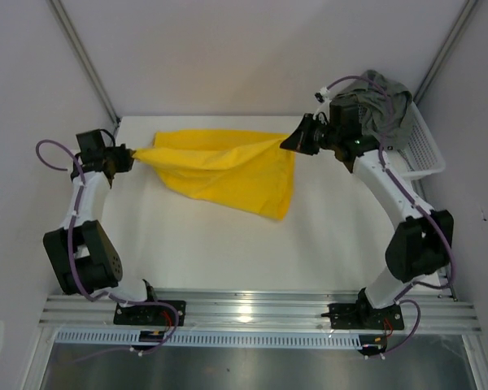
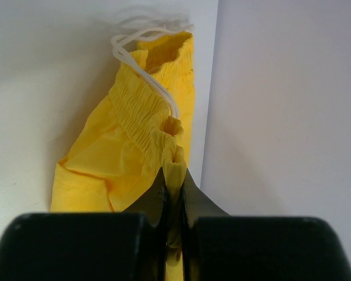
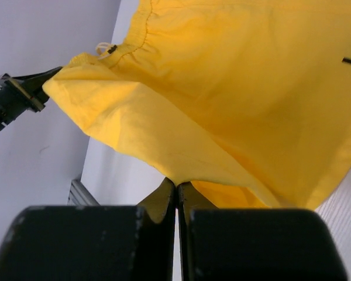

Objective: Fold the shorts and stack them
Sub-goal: Fold the shorts

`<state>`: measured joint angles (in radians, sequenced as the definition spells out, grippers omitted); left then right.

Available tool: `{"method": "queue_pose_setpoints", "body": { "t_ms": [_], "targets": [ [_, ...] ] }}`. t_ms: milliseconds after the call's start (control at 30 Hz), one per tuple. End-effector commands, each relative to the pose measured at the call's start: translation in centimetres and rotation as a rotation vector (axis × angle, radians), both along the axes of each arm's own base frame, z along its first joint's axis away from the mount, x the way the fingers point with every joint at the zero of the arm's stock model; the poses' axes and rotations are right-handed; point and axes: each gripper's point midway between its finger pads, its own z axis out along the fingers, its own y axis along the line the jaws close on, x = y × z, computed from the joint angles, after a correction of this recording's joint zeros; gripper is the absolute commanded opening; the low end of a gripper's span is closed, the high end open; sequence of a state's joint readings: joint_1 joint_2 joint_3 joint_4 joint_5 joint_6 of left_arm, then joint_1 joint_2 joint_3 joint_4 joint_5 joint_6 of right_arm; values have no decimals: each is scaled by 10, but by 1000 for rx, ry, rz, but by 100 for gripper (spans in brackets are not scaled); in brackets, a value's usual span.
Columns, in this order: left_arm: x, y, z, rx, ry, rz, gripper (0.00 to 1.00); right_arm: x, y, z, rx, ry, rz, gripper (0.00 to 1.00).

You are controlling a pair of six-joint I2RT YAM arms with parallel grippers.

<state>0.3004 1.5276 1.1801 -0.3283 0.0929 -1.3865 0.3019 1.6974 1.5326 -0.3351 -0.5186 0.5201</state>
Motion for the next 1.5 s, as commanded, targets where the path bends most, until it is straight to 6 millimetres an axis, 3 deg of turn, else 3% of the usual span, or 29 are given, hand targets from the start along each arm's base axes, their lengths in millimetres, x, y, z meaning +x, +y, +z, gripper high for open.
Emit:
{"method": "queue_pose_setpoints", "body": {
  "t_ms": [0,33,100,133,167,233,300,333,367,400,500,667,800,900,1133,1333,1433,1467],
  "targets": [
    [-25,-13,23,12,-46,-42,0,-50,1,48,13,-138,62,0],
    [-30,-15,25,17,-48,-41,0,-69,-4,61,8,-160,65,0],
    [-46,-18,25,30,-42,-38,0,-86,-9,62,-5,-170,58,0],
    [-53,-19,21,34,-27,-39,0,-96,-12,51,-13,-145,60,0],
    [-60,-20,29,44,-42,-36,0,-111,-17,62,-1,-173,61,0],
    [-75,-23,16,51,-2,-39,0,-129,-20,55,-8,-154,64,0],
    [-87,-24,20,67,-8,-42,0,-150,-27,54,-10,-171,60,0],
    [-97,-28,5,55,32,-47,0,-160,-27,51,-15,-157,65,0],
    [-101,-29,5,56,33,-50,0,-168,-28,47,-18,-152,69,0],
    [-108,-32,4,58,31,-55,0,-180,-31,57,-9,-181,68,0],
    [-126,-39,-11,43,73,-70,0,-202,-36,64,-13,-203,64,0],
    [-152,-42,-8,69,79,-53,0,-221,-43,69,-22,-214,57,0],
    [-161,-39,-2,67,80,-7,0,-218,-46,76,-39,-230,41,0],
    [-156,-41,6,32,86,-12,0,-205,-44,85,-60,-246,31,0],
    [-132,-41,39,14,77,-40,0,-164,-35,97,-52,-259,15,0],
    [-119,-14,63,72,47,113,0,-117,-35,90,-24,-226,-31,0],
    [-96,-12,57,48,43,102,0,-91,-34,84,-6,-215,-43,0],
    [-88,-13,53,31,47,94,0,-83,-33,90,1,-230,-45,0]
  ]
}}
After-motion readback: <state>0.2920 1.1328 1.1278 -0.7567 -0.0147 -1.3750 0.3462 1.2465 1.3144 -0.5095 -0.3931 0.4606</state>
